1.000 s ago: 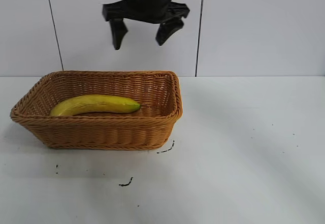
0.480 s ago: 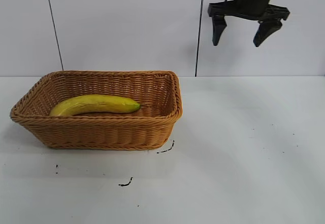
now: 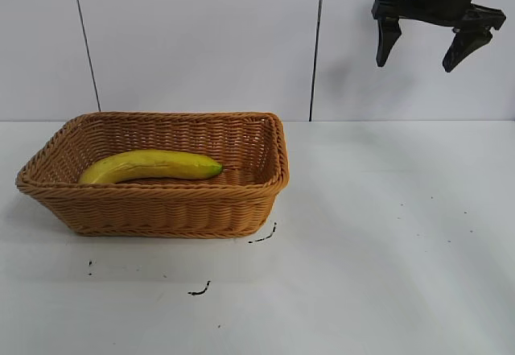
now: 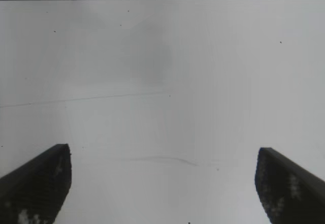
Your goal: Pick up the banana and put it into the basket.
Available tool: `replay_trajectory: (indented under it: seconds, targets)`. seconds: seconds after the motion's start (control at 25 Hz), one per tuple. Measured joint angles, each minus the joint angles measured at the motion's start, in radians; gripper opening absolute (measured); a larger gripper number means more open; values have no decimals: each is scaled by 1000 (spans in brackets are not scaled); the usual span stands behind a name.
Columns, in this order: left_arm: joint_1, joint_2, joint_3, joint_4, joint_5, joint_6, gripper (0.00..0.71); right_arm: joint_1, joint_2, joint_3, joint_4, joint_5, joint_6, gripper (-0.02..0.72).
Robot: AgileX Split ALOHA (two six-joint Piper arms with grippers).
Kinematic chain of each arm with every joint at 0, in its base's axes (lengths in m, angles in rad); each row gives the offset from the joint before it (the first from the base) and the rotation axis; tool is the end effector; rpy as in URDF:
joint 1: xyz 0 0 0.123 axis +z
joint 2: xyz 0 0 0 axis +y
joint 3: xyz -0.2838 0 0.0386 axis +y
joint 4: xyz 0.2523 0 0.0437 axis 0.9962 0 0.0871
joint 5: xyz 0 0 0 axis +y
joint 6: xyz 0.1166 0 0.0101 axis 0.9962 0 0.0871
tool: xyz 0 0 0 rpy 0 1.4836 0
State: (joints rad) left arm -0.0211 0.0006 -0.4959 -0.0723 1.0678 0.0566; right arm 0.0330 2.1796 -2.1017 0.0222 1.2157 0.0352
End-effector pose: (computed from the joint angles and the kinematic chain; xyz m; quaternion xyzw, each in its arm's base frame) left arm 0.0206 -0.0078 0.2657 0.0347 0.8550 -0.0269 0.5167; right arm 0.4902 0.0186 0.2483 0.0030 0.9834 0.0171 0.1807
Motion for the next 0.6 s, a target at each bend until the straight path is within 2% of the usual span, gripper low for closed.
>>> replay_trajectory:
  seconds: [0.4,0.6]
  targets:
    - [0,0,0,0,0,0,690,0,-423,618,11,-1,-9,681]
    - [0,0,0,0,0,0,690,0,-662,899,18,-1,-35,681]
